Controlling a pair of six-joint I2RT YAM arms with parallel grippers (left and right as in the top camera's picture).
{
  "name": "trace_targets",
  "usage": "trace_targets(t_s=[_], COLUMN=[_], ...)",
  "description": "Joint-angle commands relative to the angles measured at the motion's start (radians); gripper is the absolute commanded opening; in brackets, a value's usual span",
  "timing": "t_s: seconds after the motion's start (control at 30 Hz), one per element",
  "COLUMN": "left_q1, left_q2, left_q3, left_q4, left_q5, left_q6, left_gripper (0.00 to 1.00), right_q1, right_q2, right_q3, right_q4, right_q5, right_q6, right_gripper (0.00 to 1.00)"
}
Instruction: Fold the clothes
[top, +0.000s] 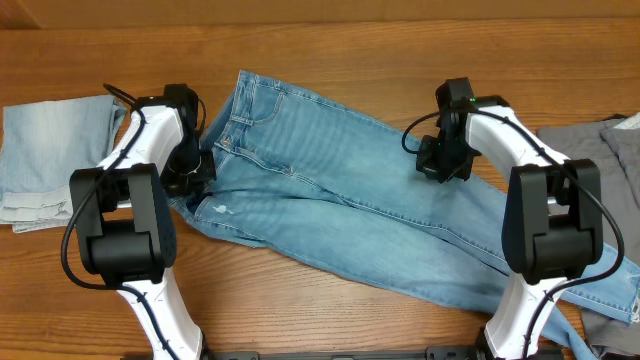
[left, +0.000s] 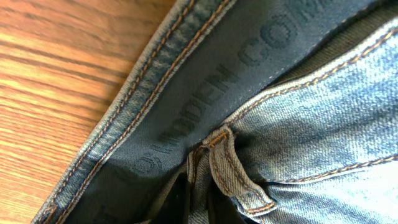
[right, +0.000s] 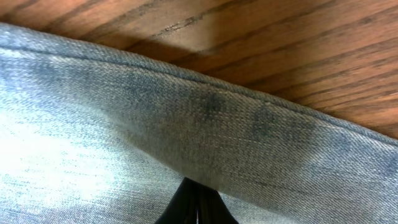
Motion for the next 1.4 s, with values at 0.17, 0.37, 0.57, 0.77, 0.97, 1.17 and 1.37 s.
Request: trace_targets(t_s=[0.17, 0.37, 0.57, 0.77, 0.97, 1.17, 1.37], left_q1=[0.156, 0.173, 0.169, 0.104, 0.054, 0.038, 0.026], left_q2=[0.023, 0.023, 0.023, 0.023, 0.033, 0.212, 0.425], left_q3=[-0.018, -0.018, 0.141, 0.638, 0.600, 0.558, 0.558], left_q4=[0.113, 0.163, 0.025, -0.225, -0.027, 0.248, 0.447], left_q5=[-0.001, 0.015, 0.038, 0.123, 0.275, 0.409, 0.651], left_q6=[-0.028, -0.023, -0.008, 0.037, 0.202, 0.238, 0.305], left_gripper=[0.04, 0.04, 0.04, 0.96, 0.79, 0.80, 0.78], right_q1=[0.004, 0.010, 0.109, 0.098, 0.040, -0.069, -0.104], right_q2=[0.034, 0.034, 0.034, -0.009, -0.135, -0.175, -0.175], right_q3=[-0.053, -0.053, -0.036, 0.121, 0.251, 0.251, 0.251], right_q4=[0.262, 0.442, 0.583, 0.397, 0.109, -0.143, -0.220], right_q5=[-0.048, -0.162, -0.191, -0.195, -0.190, -0.112, -0.002], right_q6=[-0.008, -0.033, -0.036, -0.076, -0.079, -0.105, -0.109], right_gripper=[0.04, 0.04, 0.04, 0.14, 0.55, 0.60, 0.65])
